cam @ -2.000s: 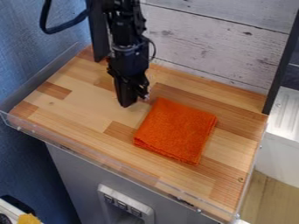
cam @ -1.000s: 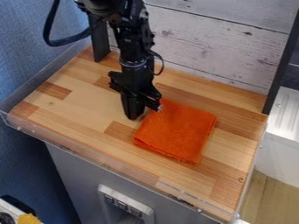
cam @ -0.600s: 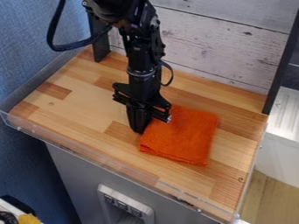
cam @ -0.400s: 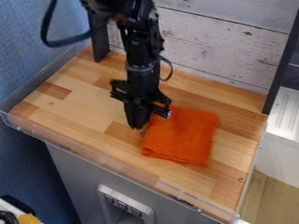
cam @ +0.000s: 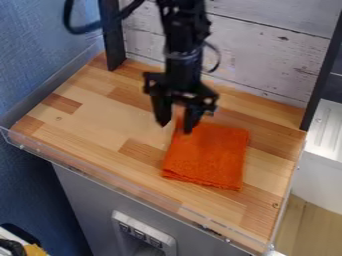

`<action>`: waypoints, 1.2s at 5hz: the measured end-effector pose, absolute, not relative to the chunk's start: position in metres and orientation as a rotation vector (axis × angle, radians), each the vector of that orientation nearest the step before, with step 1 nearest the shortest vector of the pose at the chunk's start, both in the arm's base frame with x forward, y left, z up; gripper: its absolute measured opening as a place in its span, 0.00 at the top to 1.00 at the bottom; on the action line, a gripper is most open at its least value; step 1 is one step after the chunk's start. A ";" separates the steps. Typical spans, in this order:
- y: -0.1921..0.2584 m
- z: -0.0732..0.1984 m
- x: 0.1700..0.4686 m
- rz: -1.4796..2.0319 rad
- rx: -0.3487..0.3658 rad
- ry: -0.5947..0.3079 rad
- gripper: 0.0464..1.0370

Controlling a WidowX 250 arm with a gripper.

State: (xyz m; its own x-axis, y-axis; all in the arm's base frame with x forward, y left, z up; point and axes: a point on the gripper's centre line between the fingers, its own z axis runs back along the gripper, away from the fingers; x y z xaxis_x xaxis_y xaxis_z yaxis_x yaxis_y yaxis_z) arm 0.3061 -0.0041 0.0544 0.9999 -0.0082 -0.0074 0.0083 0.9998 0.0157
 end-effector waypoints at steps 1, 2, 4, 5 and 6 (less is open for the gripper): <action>-0.024 0.074 0.326 -0.003 0.015 -0.034 0.04; -0.041 0.080 0.342 -0.004 0.014 -0.033 0.03; -0.080 0.090 0.360 -0.001 0.012 -0.020 0.04; -0.089 0.097 0.368 0.003 0.005 -0.006 0.04; -0.093 0.101 0.374 0.014 -0.006 0.008 0.04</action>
